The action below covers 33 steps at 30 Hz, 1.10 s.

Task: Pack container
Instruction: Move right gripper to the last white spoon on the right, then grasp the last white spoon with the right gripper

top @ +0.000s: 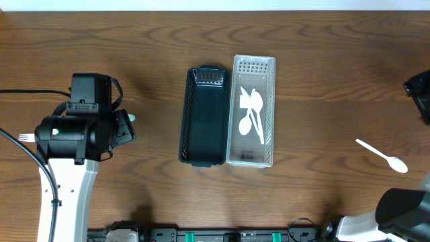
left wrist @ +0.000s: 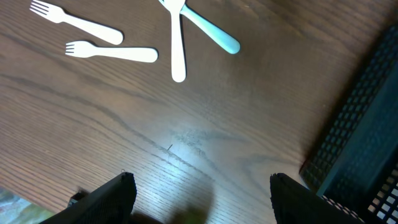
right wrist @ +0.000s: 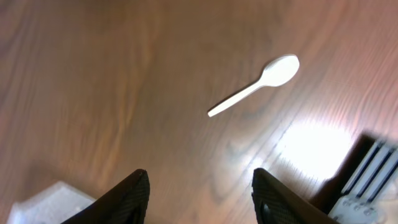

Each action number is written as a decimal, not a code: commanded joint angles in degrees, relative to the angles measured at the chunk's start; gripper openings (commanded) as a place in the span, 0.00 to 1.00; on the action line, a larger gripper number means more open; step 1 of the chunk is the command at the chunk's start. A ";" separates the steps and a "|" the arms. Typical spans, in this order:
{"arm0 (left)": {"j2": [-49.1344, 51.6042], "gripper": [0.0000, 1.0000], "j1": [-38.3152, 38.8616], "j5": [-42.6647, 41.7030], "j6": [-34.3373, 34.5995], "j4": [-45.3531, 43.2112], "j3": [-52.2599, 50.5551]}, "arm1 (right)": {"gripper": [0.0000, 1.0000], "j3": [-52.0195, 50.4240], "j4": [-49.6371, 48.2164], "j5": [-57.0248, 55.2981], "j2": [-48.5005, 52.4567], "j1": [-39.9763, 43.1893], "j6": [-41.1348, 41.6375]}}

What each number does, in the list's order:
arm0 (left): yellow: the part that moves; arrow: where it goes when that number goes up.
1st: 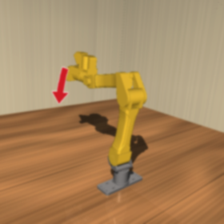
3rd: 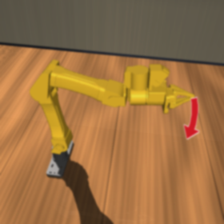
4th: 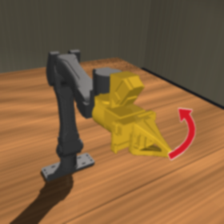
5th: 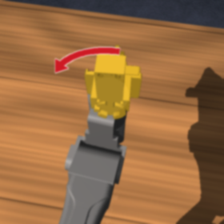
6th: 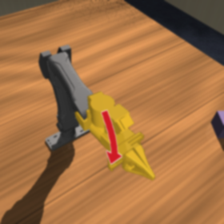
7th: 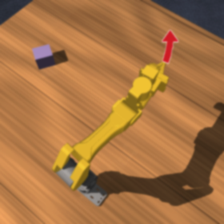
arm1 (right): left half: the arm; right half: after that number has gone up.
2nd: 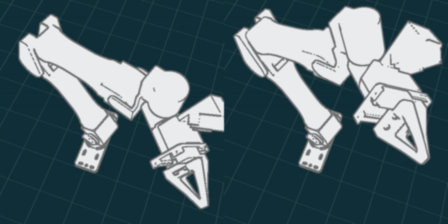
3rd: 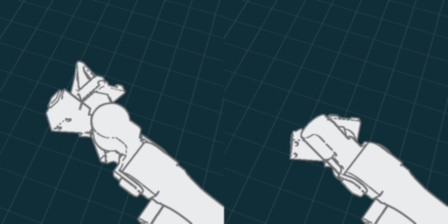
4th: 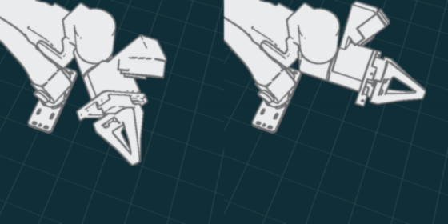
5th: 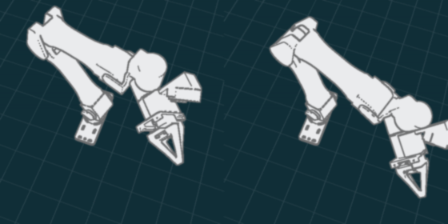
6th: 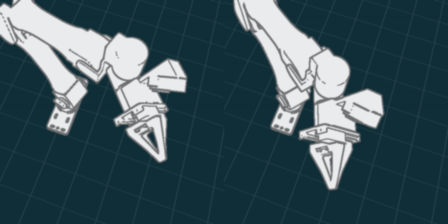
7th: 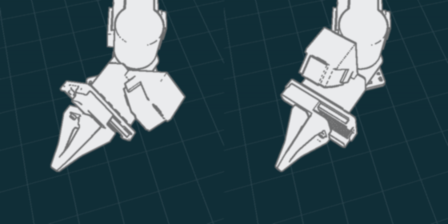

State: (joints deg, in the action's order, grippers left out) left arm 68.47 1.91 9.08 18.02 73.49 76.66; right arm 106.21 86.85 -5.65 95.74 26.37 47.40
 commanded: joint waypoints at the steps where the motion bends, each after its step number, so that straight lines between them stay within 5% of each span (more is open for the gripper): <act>1: 0.17 0.72 -0.35 0.61 0.07 0.22 1.20 | 0.52 -6.78 -3.54 -0.11 0.39 2.93 10.25; 5: 0.17 0.72 -0.35 0.61 0.07 0.22 1.20 | 0.46 -17.33 -12.72 -0.13 0.44 5.11 13.14; 18: 0.17 0.72 -0.35 0.61 0.07 0.44 1.20 | 0.51 -45.07 -37.55 -0.11 0.48 7.87 22.47; 33: 0.17 0.72 -0.35 0.61 0.09 0.87 1.20 | 0.47 -51.28 -49.13 2.23 0.96 8.79 23.82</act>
State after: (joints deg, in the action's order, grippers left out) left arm 68.47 1.91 9.06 18.00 74.15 76.66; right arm 55.27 37.78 -4.23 96.29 34.17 69.10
